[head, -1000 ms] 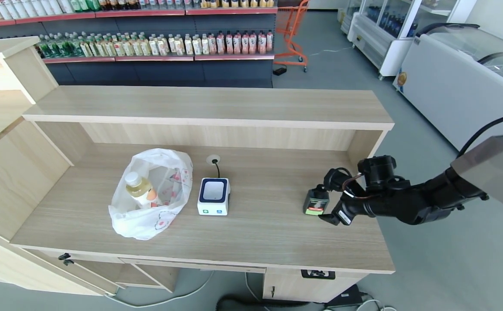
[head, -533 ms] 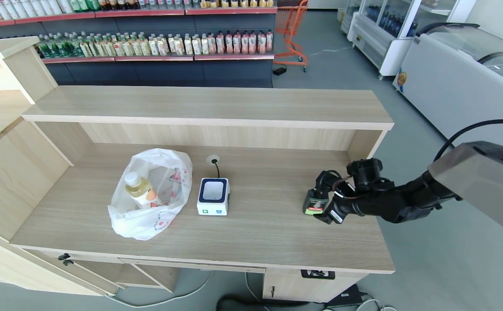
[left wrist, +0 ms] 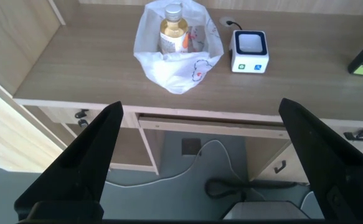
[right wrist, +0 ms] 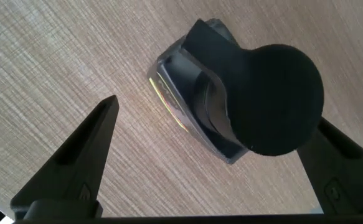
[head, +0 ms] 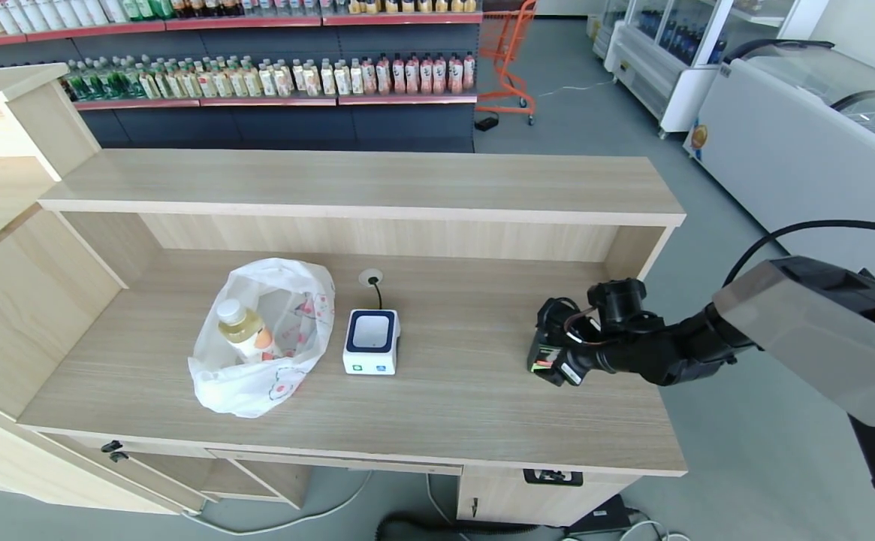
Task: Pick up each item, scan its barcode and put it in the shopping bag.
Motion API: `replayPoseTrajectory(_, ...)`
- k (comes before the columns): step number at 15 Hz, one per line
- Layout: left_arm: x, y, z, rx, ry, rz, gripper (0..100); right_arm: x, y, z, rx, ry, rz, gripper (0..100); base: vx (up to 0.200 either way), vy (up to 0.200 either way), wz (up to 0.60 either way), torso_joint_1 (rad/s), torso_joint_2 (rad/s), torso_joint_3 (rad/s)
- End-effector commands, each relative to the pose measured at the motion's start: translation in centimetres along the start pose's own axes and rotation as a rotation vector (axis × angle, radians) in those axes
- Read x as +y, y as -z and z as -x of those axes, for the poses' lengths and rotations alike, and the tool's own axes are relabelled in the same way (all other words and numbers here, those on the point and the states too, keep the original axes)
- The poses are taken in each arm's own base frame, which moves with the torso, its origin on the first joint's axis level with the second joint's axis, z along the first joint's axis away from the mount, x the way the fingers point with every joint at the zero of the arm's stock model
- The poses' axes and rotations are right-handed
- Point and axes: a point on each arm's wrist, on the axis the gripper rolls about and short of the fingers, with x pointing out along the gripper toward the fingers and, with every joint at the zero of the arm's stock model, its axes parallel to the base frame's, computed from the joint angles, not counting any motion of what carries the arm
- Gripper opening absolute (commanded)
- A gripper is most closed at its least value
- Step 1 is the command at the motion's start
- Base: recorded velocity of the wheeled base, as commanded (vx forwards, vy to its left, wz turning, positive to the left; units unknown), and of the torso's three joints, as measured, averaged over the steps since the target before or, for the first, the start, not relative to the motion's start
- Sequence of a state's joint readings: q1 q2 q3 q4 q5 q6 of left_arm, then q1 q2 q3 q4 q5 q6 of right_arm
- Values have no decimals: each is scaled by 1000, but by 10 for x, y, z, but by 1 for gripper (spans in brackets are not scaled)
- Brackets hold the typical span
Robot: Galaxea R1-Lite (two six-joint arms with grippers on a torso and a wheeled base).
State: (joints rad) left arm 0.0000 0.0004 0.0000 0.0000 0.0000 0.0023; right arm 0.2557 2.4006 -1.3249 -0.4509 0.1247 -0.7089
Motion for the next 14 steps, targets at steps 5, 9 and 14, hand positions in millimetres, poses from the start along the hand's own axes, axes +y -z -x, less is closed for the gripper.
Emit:
replayPoseTrajectory(5, 0, 0, 0, 0, 0, -1, 100, 11, -4, -25, -18, -19, -3, 0, 0, 0, 0, 0, 0, 0)
replayPoseTrajectory(9, 0, 0, 0, 0, 0, 1, 100, 14, -3, -30, -20, -23, -23, 0, 0, 0, 0, 0, 0, 0)
replayPoseTrajectory(14, 0, 0, 0, 0, 0, 1, 100, -25, -28, 64, -121, 111, -115, 0, 0, 0, 0, 0, 0, 0)
